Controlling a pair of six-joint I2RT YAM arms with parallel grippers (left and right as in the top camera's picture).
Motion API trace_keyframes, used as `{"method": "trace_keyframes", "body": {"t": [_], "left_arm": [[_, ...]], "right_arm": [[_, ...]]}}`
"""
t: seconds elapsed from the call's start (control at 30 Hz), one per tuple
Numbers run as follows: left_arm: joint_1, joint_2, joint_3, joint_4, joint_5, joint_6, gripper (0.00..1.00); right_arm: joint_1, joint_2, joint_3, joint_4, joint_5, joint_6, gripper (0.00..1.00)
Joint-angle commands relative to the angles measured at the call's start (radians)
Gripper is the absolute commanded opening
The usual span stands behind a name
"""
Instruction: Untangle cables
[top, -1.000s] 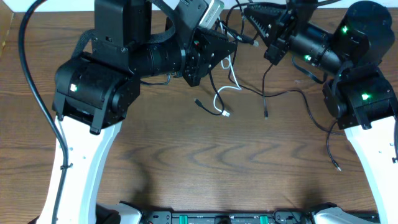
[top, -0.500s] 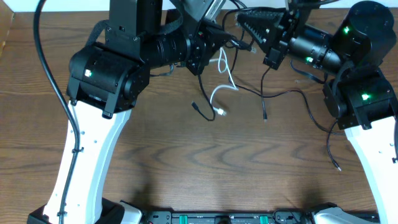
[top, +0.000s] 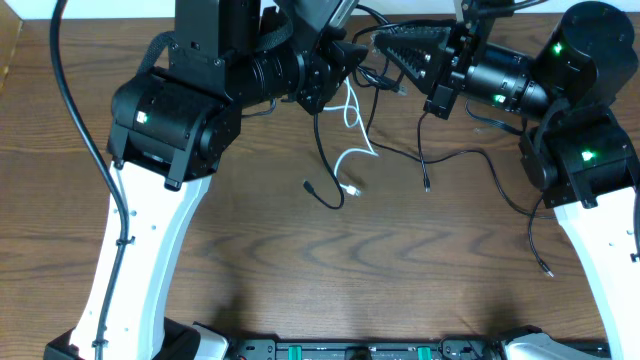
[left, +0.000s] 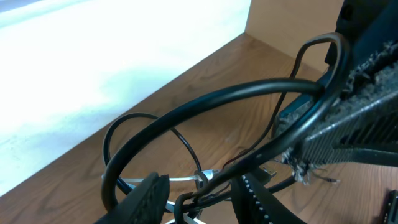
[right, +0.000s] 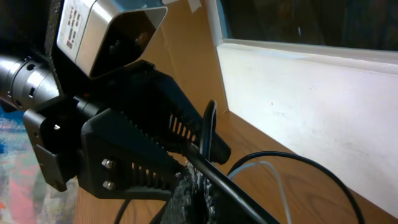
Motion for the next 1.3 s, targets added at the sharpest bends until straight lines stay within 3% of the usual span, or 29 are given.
{"method": "trace_keyframes", "body": {"t": [0.0,0.27,0.3,0.37,0.4,0.73,1.27], "left_arm": [[-0.002,0.001,0.012,0.010,-0.013,0.012,0.40],[-0.002,0.008,0.012,0.013,-0.013,0.009,0.42],[-0.002,0.008,0.012,0.014,-0.013,0.009,0.39],[-0.002,0.008,0.012,0.014,-0.013,0.009,0.10],[-0.002,0.008,0.012,0.014,-0.013,0.009,0.08],[-0.002,0.007,0.012,0.013,-0.013,0.009,0.08],[-0.001,-0.005,0.012,0.013,-0.039,0.009,0.07]], "right_arm": [[0.006,-0.016,0.008,0.015,-0.046,0.018,0.01],[0.039,-0.016,0.008,0.040,-0.058,0.024,0.01],[0.040,-0.016,0.008,0.042,-0.058,0.024,0.01],[0.040,-0.016,0.008,0.046,-0.057,0.024,0.01],[0.039,-0.016,0.008,0.046,-0.057,0.024,0.01],[0.014,-0.016,0.008,-0.019,0.033,-0.035,0.01],[-0.059,-0.016,0.008,-0.277,0.460,-0.252,0.01]]}}
